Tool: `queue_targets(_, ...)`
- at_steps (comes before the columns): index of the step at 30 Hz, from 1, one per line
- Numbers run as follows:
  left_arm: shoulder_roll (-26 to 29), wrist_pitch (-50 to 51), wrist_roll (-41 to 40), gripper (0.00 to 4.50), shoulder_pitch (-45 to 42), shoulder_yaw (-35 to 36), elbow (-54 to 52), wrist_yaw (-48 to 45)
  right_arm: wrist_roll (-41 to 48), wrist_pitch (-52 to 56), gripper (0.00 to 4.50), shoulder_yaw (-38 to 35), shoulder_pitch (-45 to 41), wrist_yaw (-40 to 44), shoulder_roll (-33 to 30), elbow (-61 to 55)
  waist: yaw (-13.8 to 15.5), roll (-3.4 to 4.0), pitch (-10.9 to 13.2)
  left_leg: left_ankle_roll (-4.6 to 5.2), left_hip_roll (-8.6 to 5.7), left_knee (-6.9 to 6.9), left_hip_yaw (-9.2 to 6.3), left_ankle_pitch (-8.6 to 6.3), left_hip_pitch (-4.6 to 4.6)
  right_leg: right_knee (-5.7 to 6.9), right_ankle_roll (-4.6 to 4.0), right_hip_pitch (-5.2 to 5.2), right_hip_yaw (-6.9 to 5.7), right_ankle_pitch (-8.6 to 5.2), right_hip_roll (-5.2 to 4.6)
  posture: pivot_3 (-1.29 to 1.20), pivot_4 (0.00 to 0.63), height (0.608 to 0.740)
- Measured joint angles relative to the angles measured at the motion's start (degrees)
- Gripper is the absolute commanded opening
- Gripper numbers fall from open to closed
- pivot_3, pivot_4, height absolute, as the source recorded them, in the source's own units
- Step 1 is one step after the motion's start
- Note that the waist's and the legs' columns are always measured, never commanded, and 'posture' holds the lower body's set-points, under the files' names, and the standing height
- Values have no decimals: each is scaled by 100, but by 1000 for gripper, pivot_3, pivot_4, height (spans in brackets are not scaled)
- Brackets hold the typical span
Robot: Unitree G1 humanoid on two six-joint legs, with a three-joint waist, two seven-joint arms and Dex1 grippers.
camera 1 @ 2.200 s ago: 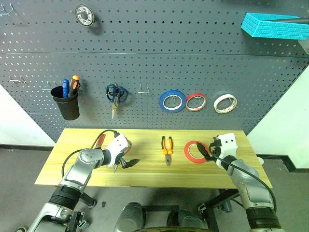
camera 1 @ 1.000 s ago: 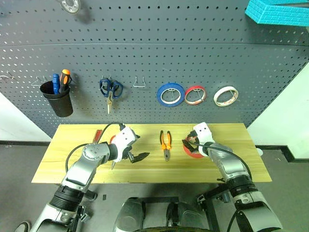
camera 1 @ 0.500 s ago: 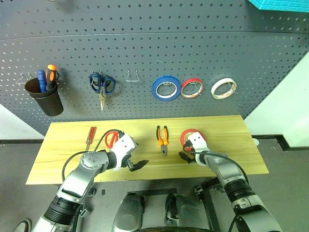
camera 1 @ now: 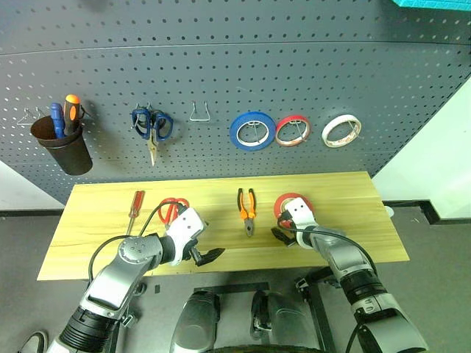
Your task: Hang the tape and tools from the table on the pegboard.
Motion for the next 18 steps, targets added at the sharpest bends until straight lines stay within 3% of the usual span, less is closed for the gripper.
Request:
queue_targets(14,135,297,-209,4500,343,67,-532,200,-57,-359,4487,-7,-384,130,105,593,-6,-10,91,-1,2,-6,0,0,6,-6,1,6,0,-2,-2,401,240,677)
queue_targets(18,160,314,-220,4500,366,69,-541,260,-62,-445,3583,-24,-409,163,110,675,-6,-7,93,-1,3,-9,0,0,5,-10,2,4,0,-2,-1,404,238,677)
